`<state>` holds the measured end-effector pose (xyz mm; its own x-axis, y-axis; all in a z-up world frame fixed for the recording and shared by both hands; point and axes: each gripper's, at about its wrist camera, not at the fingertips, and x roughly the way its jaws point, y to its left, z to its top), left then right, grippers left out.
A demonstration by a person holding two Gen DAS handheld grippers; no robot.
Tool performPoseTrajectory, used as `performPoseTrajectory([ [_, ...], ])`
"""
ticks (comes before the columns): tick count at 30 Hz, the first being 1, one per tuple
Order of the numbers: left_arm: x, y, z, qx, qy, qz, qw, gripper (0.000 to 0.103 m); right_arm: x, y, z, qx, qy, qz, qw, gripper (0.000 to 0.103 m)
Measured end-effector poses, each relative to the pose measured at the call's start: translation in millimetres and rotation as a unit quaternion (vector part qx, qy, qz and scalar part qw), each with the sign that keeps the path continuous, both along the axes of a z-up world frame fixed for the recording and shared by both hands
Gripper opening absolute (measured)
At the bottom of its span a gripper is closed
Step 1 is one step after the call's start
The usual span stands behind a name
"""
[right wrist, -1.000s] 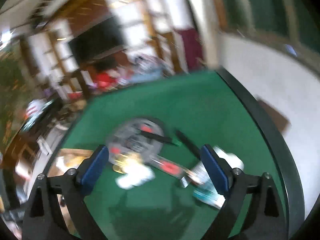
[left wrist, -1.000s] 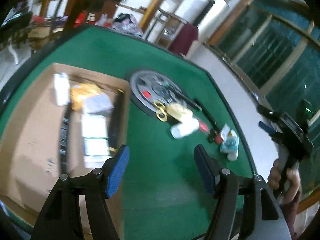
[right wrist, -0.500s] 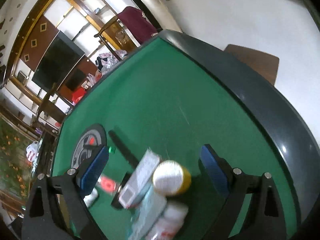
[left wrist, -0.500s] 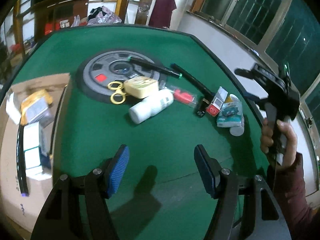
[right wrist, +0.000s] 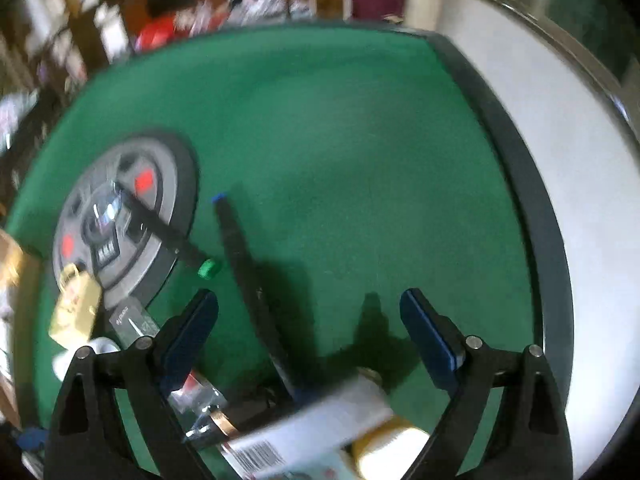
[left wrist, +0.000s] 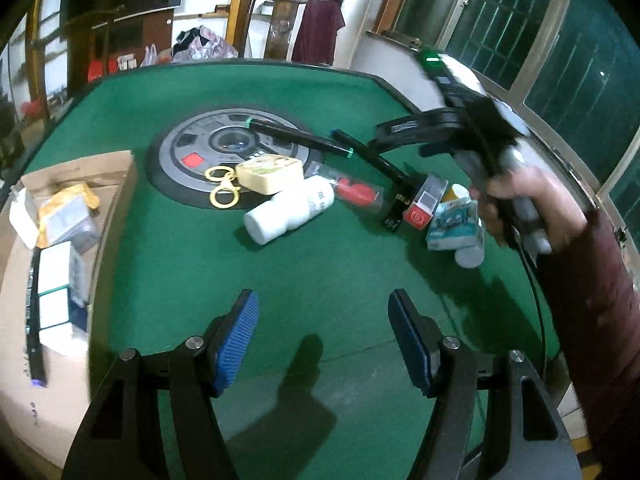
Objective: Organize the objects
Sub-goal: 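Move both tools back over the remaining items on the table, then grasp the black lipstick tube with the left tool while the right tool approaches a black marker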
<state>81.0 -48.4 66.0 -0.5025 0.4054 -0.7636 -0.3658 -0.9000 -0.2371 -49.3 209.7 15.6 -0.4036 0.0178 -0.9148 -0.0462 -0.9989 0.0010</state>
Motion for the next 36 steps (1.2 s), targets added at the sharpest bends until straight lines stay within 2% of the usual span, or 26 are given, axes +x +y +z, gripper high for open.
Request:
performPoseTrajectory([
  [1,2.6,-4.6,0.3,0.0,0.002,-0.001,1.0,0.061,-3.1,-5.6,-3.8,0.007,-0.008,0.006,1.0,0.074],
  [2,4.0,-8.5,0.3,0.001,0.003,0.0,1.0,0.061,-6.9,-12.4,-7.6,0.02,-0.016,0.011,1.0,0.067],
  [3,5.6,-13.6,0.7,0.003,0.004,0.001,1.0,0.061,-10.3,-18.7,-12.3,0.034,-0.022,0.014,0.999,0.052],
  [4,6.1,-16.6,0.3,0.005,0.003,0.002,1.0,0.061,-12.2,-22.8,-15.7,0.038,-0.025,0.014,0.999,0.044],
  [5,6.3,-21.2,0.2,0.01,0.003,0.004,0.9999,0.062,-12.0,-23.7,-13.9,0.033,-0.017,0.012,0.999,0.036],
  [6,6.2,-27.3,0.2,0.018,0.001,0.006,0.9998,0.062,-11.9,-23.2,-13.3,0.021,-0.018,0.008,1.0,0.023],
  [7,5.8,-30.5,0.3,0.023,-0.001,0.007,0.9997,0.061,-10.5,-22.2,-12.6,0.007,-0.019,0.003,1.0,0.017],
  [9,4.9,-37.5,1.4,0.032,-0.002,0.012,0.9994,0.062,-6.0,-22.1,-11.2,-0.003,-0.022,0.002,1.0,0.017],
  [12,4.0,-45.3,1.8,0.052,-0.002,0.015,0.9986,0.062,7.8,-19.4,-6.5,-0.049,-0.032,0.007,0.998,0.014],
  [15,2.2,-47.6,0.2,0.063,-0.004,0.016,0.9979,0.062,30.7,-27.2,-4.9,-0.079,-0.045,0.036,0.995,0.014],
  [17,1.2,-46.7,-2.9,0.069,-0.009,0.015,0.9975,0.061,53.8,-44.2,-6.2,-0.1,-0.058,0.077,0.99,0.014],
  [20,2.6,-39.0,-5.5,0.061,-0.008,0.005,0.9981,0.062,85.9,-63.5,-6.5,-0.116,-0.068,0.125,0.983,0.015],
  [23,5.0,-27.4,-5.9,0.045,0.0,-0.014,0.9989,0.062,108.6,-59.2,-3.4,-0.174,-0.076,0.136,0.972,0.015],
  [26,2.2,-11.2,-7.0,0.018,0.016,-0.043,0.9988,0.061,126.8,-32.3,10.4,-0.178,-0.019,0.103,0.978,0.022],
  [28,0.0,5.5,-7.4,-0.018,0.037,-0.076,0.9963,0.061,135.7,-12.7,20.5,-0.191,0.028,0.072,0.978,0.043],
  [30,-1.6,22.5,-9.6,-0.061,0.055,-0.104,0.9912,0.061,147.8,4.3,25.9,-0.201,0.079,0.037,0.976,0.057],
  [32,-5.5,35.0,-13.7,-0.088,0.058,-0.118,0.9875,0.061,151.9,7.7,26.2,-0.209,0.117,0.015,0.971,0.058],
  [34,-10.9,45.6,-17.3,-0.09,0.052,-0.135,0.9853,0.061,152.7,12.2,21.5,-0.226,0.14,0.003,0.964,0.058],
  [35,-11.8,50.7,-18.6,-0.097,0.054,-0.147,0.9828,0.061,151.1,12.9,19.6,-0.233,0.147,0.0,0.961,0.058],
  [36,-13.2,59.7,-20.8,-0.119,0.063,-0.168,0.9766,0.061,151.3,14.3,17.0,-0.24,0.152,-0.002,0.959,0.058],
])
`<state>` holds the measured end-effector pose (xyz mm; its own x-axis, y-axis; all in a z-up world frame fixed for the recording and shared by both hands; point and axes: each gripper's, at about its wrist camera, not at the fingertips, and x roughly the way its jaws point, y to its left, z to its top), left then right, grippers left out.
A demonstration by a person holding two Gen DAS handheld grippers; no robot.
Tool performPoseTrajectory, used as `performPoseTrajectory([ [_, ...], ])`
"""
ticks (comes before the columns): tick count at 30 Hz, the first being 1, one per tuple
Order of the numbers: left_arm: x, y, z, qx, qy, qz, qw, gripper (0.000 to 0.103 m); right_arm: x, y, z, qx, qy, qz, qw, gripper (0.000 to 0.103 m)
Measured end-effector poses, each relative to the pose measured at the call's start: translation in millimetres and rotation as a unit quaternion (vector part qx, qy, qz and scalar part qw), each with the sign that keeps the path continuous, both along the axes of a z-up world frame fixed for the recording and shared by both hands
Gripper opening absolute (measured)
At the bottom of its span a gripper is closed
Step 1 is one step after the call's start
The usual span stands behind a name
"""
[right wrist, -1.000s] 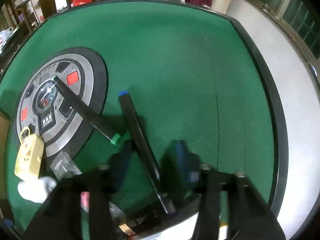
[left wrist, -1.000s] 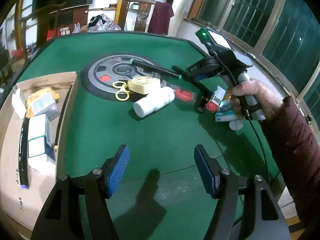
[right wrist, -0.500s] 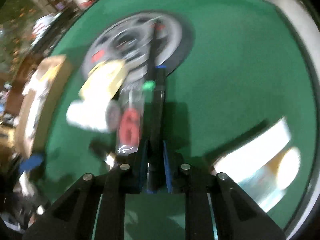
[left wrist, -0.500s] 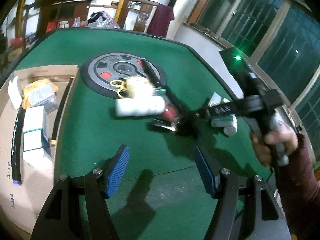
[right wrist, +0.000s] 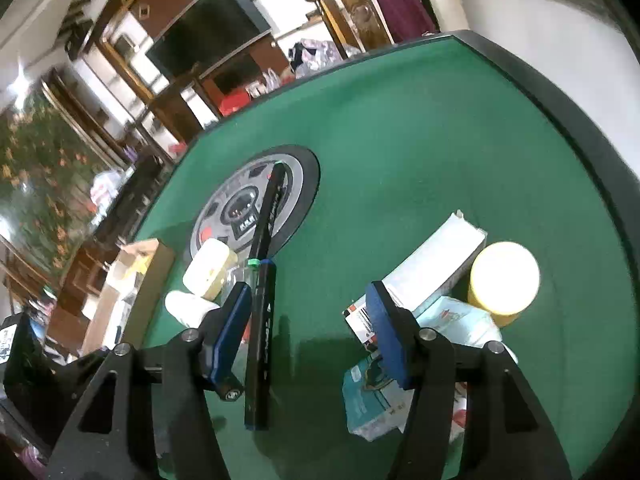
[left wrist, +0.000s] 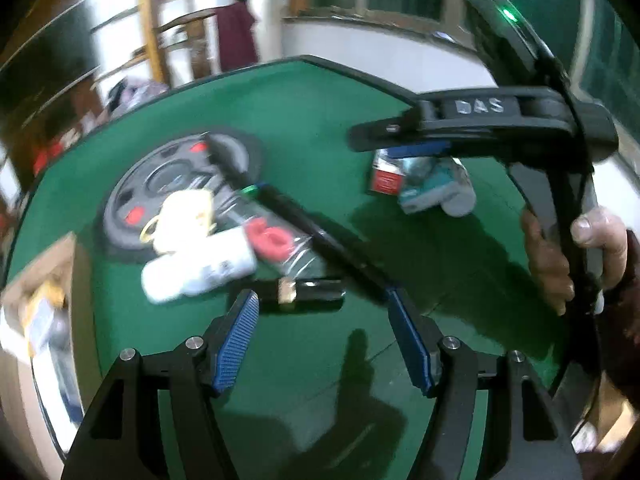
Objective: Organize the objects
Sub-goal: 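Grasp the black lipstick tube with the left tool while the right tool approaches a black marker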
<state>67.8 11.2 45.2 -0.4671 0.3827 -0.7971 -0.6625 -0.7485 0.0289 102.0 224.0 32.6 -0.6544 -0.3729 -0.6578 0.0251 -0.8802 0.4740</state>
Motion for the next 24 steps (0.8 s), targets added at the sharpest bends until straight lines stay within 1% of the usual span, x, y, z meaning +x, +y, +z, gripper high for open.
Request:
performPoseTrajectory([
  [2,-2.0,14.6,-6.9,-0.043,0.019,-0.031,0.9984,0.061,-1.8,3.9,0.0,-0.004,0.003,-0.002,1.0,0.058],
  [4,-6.3,28.3,-18.8,-0.089,0.02,-0.064,0.9938,0.062,-3.4,4.3,5.4,0.002,0.014,0.003,1.0,0.059],
  [5,-6.8,31.7,-21.1,-0.102,0.03,-0.071,0.9918,0.065,-3.7,4.4,6.7,0.005,0.017,0.001,1.0,0.059],
  [6,-7.7,35.0,-22.6,-0.112,0.036,-0.081,0.9898,0.065,-2.5,5.2,6.8,0.001,0.015,0.001,1.0,0.059],
  [8,-14.7,35.5,-22.4,-0.107,0.007,-0.08,0.991,0.065,-7.4,2.6,2.2,-0.011,0.01,0.005,1.0,0.059],
  [10,-18.1,31.4,-23.4,-0.089,-0.04,-0.078,0.9922,0.063,-9.0,-0.1,0.2,-0.013,0.011,0.006,1.0,0.059],
  [12,-15.2,25.6,-23.7,-0.072,-0.064,-0.077,0.9923,0.05,-9.8,-2.5,-0.2,-0.015,0.013,0.01,1.0,0.059],
  [13,-12.0,22.5,-23.4,-0.061,-0.077,-0.077,0.9922,0.036,-9.5,-4.1,0.3,-0.016,0.015,0.012,1.0,0.059],
  [14,-7.7,19.7,-22.3,-0.056,-0.08,-0.072,0.9926,0.022,-9.6,-6.2,0.4,-0.015,0.017,0.014,1.0,0.059],
  [15,-3.7,17.9,-21.8,-0.057,-0.078,-0.068,0.993,0.017,-9.0,-8.3,1.3,-0.012,0.019,0.017,1.0,0.059],
  [16,0.9,16.0,-21.7,-0.055,-0.078,-0.064,0.9933,0.015,-9.4,-11.4,0.5,-0.011,0.02,0.019,1.0,0.059],
  [19,11.7,17.4,-21.8,-0.053,-0.062,-0.044,0.9957,0.015,-9.2,-18.6,-0.8,-0.005,0.022,0.029,0.999,0.059],
  [21,10.7,19.9,-23.2,-0.043,-0.055,-0.024,0.9972,0.016,-9.4,-23.6,-2.9,0.003,0.019,0.034,0.999,0.059],
  [24,13.0,24.7,-24.5,-0.031,-0.032,0.003,0.999,0.019,-6.3,-28.2,-2.2,0.016,0.027,0.034,0.999,0.059],
])
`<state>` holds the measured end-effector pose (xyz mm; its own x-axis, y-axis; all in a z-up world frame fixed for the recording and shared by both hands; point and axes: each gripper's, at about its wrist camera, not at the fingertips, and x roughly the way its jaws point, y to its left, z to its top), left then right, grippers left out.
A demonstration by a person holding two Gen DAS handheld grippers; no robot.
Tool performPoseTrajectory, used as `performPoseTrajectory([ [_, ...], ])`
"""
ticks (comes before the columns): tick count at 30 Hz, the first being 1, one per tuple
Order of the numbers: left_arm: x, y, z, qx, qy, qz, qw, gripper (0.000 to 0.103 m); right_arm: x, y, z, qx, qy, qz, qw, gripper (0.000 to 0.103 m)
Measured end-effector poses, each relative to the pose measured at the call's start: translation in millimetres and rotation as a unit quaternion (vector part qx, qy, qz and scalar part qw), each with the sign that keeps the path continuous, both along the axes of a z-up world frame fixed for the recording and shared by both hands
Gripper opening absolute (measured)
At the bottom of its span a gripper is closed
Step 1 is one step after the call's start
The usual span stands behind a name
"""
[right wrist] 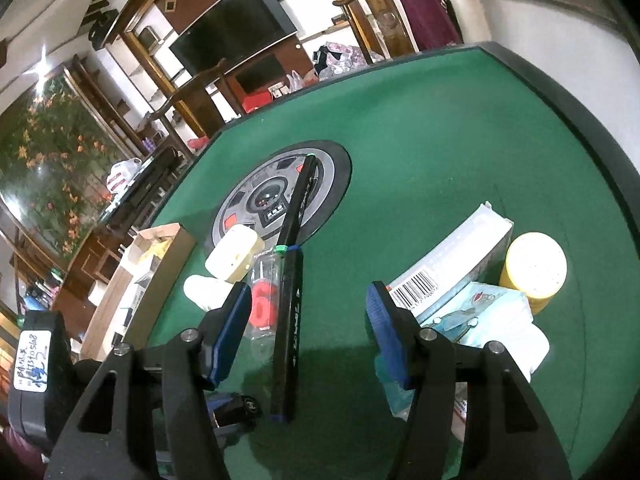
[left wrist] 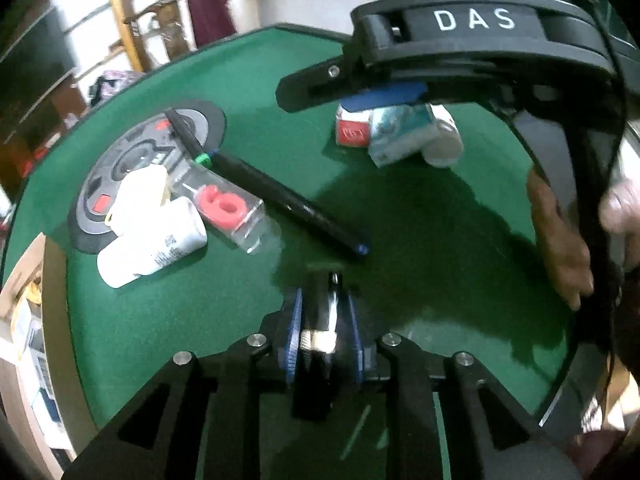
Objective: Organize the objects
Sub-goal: 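Grasp the black lipstick tube with the left tool while the right tool approaches a black marker, then grasp the green-banded black marker with the right tool and lift it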
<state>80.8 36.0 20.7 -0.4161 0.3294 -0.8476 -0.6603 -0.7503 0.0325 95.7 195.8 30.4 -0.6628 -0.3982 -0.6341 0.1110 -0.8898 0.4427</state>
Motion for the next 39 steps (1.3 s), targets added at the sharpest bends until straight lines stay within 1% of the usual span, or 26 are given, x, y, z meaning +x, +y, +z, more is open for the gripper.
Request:
performPoseTrajectory([
  [1,3.5,0.8,-0.7,0.001,0.009,0.012,0.9999,0.019,1.6,-0.7,1.1,0.004,0.005,-0.001,1.0,0.059],
  [3,8.9,-1.7,-0.5,0.008,0.014,0.036,0.9992,0.014,4.7,0.1,3.6,0.012,0.014,-0.01,1.0,0.059],
  [5,10.2,-14.5,3.2,0.037,0.004,0.065,0.9972,0.014,5.9,2.6,4.4,0.007,0.019,-0.012,1.0,0.059],
  [7,15.7,-28.2,8.4,0.065,0.008,0.09,0.9938,0.014,5.0,4.3,3.5,0.003,0.016,-0.014,1.0,0.059],
  [9,23.4,-43.7,17.1,0.095,0.011,0.109,0.9894,0.014,3.8,4.4,1.2,-0.004,0.009,-0.011,1.0,0.059],
  [10,26.6,-53.5,24.7,0.105,0.021,0.119,0.9871,0.014,3.8,4.2,0.3,-0.009,0.007,-0.009,1.0,0.059],
  [13,35.1,-73.3,42.9,0.118,0.043,0.135,0.983,0.014,4.3,0.9,-1.7,-0.013,0.004,-0.005,1.0,0.059],
  [15,41.4,-89.1,60.2,0.13,0.057,0.149,0.9785,0.014,5.3,-3.5,-1.7,-0.003,0.006,-0.006,1.0,0.059],
  [17,45.9,-101.8,73.2,0.146,0.069,0.158,0.9741,0.014,6.3,-8.7,-2.0,0.011,0.009,-0.006,1.0,0.059],
  [21,68.1,-125.5,100.6,0.167,0.105,0.173,0.965,0.014,7.2,-18.6,-5.3,0.034,0.011,-0.001,0.999,0.059],
  [25,83.4,-150.8,119.3,0.2,0.126,0.192,0.9525,0.014,10.7,-28.1,-6.8,0.048,0.015,0.007,0.999,0.059],
  [27,87.2,-159.3,123.9,0.201,0.135,0.201,0.9492,0.014,10.6,-34.8,-8.7,0.067,0.015,0.012,0.998,0.059],
  [30,88.4,-168.9,126.1,0.217,0.137,0.211,0.9432,0.014,12.3,-43.8,-9.8,0.097,0.018,0.013,0.995,0.059],
  [31,88.3,-170.9,125.8,0.221,0.138,0.212,0.9417,0.014,14.6,-45.2,-8.9,0.107,0.022,0.007,0.994,0.059],
  [33,84.3,-173.2,122.7,0.235,0.133,0.209,0.9399,0.014,23.6,-47.3,-2.5,0.137,0.042,-0.024,0.989,0.059],
  [34,82.4,-176.1,121.3,0.249,0.129,0.204,0.9381,0.014,29.2,-48.1,3.0,0.144,0.053,-0.032,0.988,0.059],
  [35,79.6,-178.2,119.1,0.262,0.126,0.199,0.936,0.014,34.9,-46.9,8.8,0.134,0.06,-0.039,0.988,0.059],
  [36,75.4,-179.9,116.1,0.27,0.122,0.198,0.9344,0.014,39.5,-43.9,12.7,0.118,0.063,-0.046,0.99,0.063],
  [37,71.3,-180.9,113.2,0.274,0.118,0.198,0.9338,0.014,45.7,-39.0,15.7,0.088,0.065,-0.054,0.993,0.078],
  [38,68.0,-182.4,110.3,0.28,0.114,0.197,0.9325,0.014,48.9,-35.2,15.9,0.069,0.06,-0.057,0.994,0.083],
  [39,67.1,-183.2,107.8,0.286,0.111,0.197,0.931,0.014,51.9,-30.6,15.0,0.056,0.045,-0.066,0.995,0.083],
])
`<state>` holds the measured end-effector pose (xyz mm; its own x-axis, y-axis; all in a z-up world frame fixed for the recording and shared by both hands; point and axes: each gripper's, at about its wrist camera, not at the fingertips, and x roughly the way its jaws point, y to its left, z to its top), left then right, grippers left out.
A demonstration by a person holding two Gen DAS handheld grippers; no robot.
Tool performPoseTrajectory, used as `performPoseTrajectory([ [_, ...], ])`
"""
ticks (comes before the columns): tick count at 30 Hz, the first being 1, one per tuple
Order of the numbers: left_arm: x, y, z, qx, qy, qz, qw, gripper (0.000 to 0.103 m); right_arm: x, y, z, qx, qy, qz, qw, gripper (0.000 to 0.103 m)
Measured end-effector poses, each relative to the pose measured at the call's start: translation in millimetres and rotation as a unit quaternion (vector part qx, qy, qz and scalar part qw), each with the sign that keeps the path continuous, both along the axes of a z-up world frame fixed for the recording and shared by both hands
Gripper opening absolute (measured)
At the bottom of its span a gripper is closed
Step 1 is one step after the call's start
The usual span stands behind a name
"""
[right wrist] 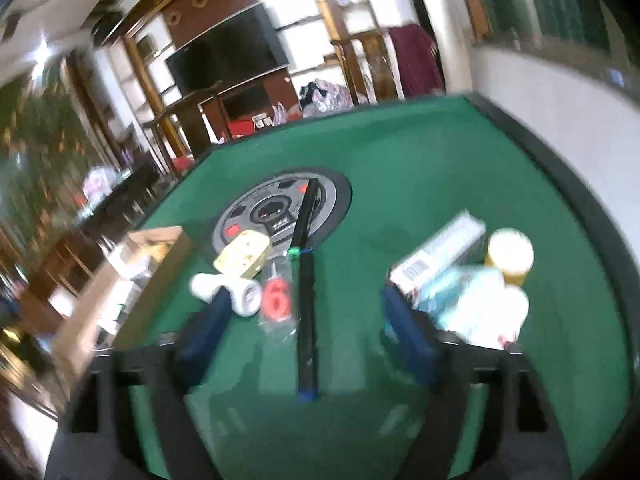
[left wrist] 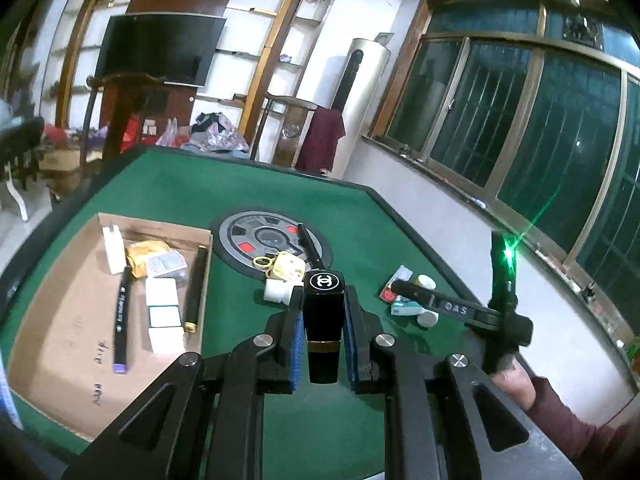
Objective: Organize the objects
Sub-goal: 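Grasp the green-banded black marker with the right tool and lift it, then carry the lipstick and marker over the cardboard box and open both tools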
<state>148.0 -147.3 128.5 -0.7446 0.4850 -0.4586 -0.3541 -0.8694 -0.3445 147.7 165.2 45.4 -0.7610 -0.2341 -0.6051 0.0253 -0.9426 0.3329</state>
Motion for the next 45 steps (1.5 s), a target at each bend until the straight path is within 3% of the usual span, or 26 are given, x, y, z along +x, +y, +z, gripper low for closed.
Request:
performPoseTrajectory([
  [6,-1.2,-11.3,-19.1,0.047,-0.005,-0.013,0.9988,0.014,-1.0,-3.8,-5.9,0.078,-0.081,0.002,0.994,0.083],
  [12,3.2,-24.8,-30.4,0.05,-0.01,-0.009,0.9987,0.014,-26.0,-29.8,-13.3,0.116,-0.105,0.013,0.988,0.082],
  [14,3.4,-35.0,-33.1,0.06,-0.012,-0.006,0.9981,0.014,-40.2,-47.6,-14.7,0.15,-0.107,0.019,0.983,0.074],
  [18,1.4,-56.5,-43.1,0.077,-0.024,0.008,0.9967,0.014,-71.6,-72.2,-24.3,0.228,-0.13,0.004,0.965,0.045],
  [22,-0.9,-70.6,-49.8,0.088,-0.027,0.012,0.9957,0.014,-77.7,-71.2,-33.7,0.234,-0.153,-0.007,0.96,0.036],
  [26,-5.4,-74.4,-53.9,0.094,-0.033,0.008,0.9949,0.014,-78.3,-61.8,-34.8,0.203,-0.172,-0.011,0.964,0.031],
  [31,-5.7,-74.9,-56.4,0.099,-0.038,0.007,0.9944,0.014,-81.7,-60.7,-43.9,0.211,-0.193,-0.015,0.958,0.031],
  [34,-5.0,-71.2,-55.2,0.096,-0.04,0.007,0.9945,0.014,-88.7,-68.4,-43.6,0.227,-0.182,-0.006,0.957,0.031],
  [35,-4.4,-70.2,-54.3,0.095,-0.04,0.008,0.9947,0.014,-89.1,-70.7,-43.3,0.23,-0.18,-0.004,0.957,0.03],
  [36,-2.8,-68.6,-52.9,0.093,-0.039,0.008,0.9949,0.014,-89.6,-71.5,-43.3,0.228,-0.178,-0.003,0.957,0.02],
  [37,-1.2,-67.6,-50.9,0.091,-0.037,0.008,0.9951,0.014,-89.8,-69.9,-44.0,0.207,-0.179,0.004,0.962,0.012],
  [45,9.9,-75.8,-37.5,0.088,-0.026,0.025,0.9955,0.014,-51.3,-38.3,-30.2,0.043,-0.134,0.007,0.99,0.012],
])
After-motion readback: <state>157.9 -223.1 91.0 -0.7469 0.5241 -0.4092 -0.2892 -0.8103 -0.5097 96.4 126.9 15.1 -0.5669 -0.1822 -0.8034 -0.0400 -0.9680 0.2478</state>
